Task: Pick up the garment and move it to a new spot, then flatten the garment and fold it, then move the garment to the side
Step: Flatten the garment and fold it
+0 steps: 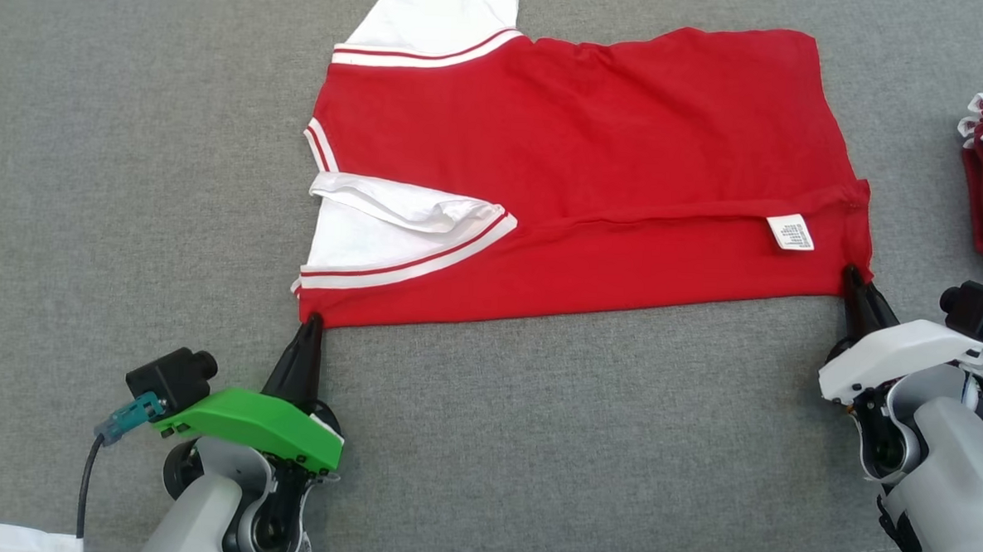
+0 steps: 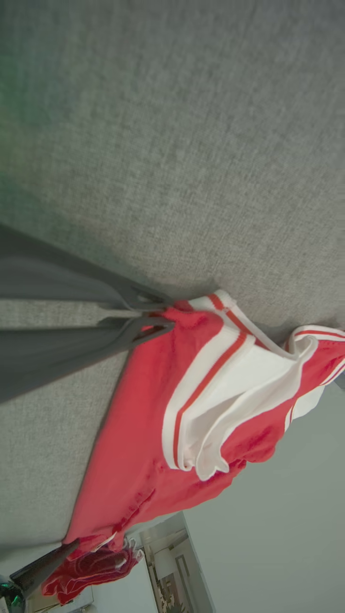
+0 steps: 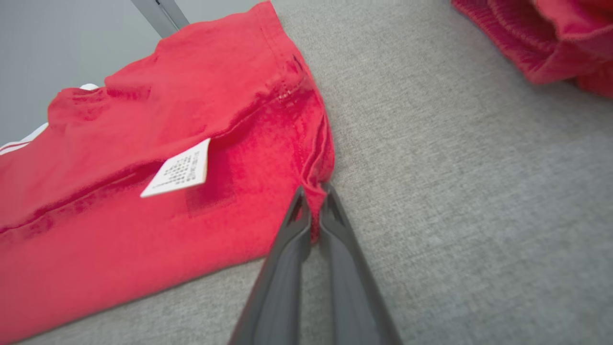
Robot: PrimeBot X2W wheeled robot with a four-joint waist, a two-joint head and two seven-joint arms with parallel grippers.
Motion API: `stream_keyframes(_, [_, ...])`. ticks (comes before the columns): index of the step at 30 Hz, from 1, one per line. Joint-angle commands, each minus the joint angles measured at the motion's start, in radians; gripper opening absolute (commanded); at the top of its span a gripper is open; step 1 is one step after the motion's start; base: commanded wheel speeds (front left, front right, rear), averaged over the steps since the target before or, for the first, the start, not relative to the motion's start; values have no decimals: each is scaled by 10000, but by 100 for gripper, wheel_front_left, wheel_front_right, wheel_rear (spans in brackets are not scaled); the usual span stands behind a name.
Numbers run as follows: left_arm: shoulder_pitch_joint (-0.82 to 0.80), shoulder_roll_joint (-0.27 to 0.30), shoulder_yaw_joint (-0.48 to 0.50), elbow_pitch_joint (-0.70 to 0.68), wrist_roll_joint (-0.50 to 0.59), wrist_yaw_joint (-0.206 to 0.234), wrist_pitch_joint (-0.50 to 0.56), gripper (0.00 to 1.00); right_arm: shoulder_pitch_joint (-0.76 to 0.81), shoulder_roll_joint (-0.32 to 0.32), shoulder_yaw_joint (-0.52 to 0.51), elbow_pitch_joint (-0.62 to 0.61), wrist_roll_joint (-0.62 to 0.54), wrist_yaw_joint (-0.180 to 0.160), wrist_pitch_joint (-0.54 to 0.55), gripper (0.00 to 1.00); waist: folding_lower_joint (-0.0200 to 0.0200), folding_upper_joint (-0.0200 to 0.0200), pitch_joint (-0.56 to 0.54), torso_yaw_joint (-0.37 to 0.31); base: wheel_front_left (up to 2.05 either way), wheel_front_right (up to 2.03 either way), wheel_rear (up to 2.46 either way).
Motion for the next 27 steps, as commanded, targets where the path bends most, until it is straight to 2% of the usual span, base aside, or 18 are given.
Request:
stream_keyframes(1, [159, 147, 33, 16, 110, -27, -144, 0, 249, -165, 90, -101, 105, -12, -23, 0, 0, 0, -82, 18, 0, 0, 0])
stream_keyframes(8, [971, 267, -1, -663, 137, 139, -329, 0, 1299, -696, 130, -876, 271, -17, -24, 0, 0, 0, -446, 68, 0, 0, 0])
stream_keyframes(14, [1911, 414, 45, -1471, -6, 495, -325, 0, 2245, -989, -2, -1658, 258, -17, -24, 0, 0, 0, -646, 170, 0, 0, 0])
stream_keyframes(27, [4171, 867, -31, -3601, -362, 1743, 235, 0, 4735, -1611, -889, -3463, -53, -26, -26, 0, 0, 0, -819, 489, 0, 0, 0])
